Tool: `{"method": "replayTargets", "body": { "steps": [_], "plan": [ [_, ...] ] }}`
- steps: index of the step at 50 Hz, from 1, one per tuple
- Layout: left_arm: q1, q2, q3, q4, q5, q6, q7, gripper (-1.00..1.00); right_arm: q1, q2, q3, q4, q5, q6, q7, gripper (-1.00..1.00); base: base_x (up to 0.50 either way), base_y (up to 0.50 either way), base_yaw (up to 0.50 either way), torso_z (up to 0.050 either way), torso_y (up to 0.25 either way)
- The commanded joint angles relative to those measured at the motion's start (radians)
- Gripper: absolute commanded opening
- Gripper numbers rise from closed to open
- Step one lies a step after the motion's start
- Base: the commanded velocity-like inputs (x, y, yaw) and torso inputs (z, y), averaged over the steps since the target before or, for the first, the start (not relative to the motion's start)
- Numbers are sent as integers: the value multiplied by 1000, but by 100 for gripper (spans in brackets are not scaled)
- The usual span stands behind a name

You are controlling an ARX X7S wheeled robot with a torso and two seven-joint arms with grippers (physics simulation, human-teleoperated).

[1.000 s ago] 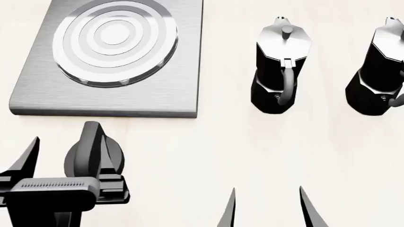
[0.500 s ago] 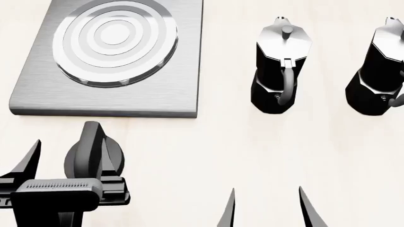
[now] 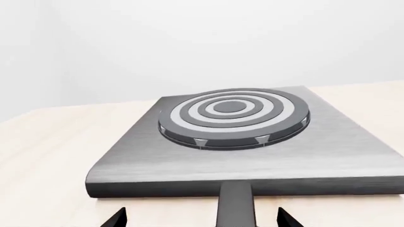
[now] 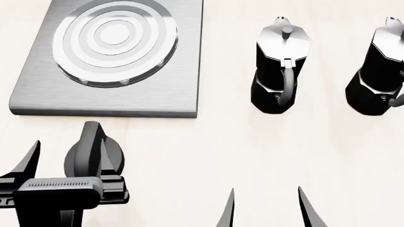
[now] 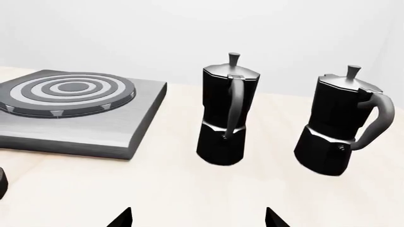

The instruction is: Turn off the stove.

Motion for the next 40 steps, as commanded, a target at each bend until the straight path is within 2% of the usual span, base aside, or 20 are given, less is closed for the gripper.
{"method": "replayTargets", "body": {
  "steps": [1,40],
  "plan": [
    [-6,-1,4,-24,0,11,-4,100,1,2,-3,2,1,-2,2,100,0,0,0,0,0],
    [-33,0,19,-125,2,55,-12,100,5,10,-10,7,11,-9,9,100,0,0,0,0,0]
  ]
}}
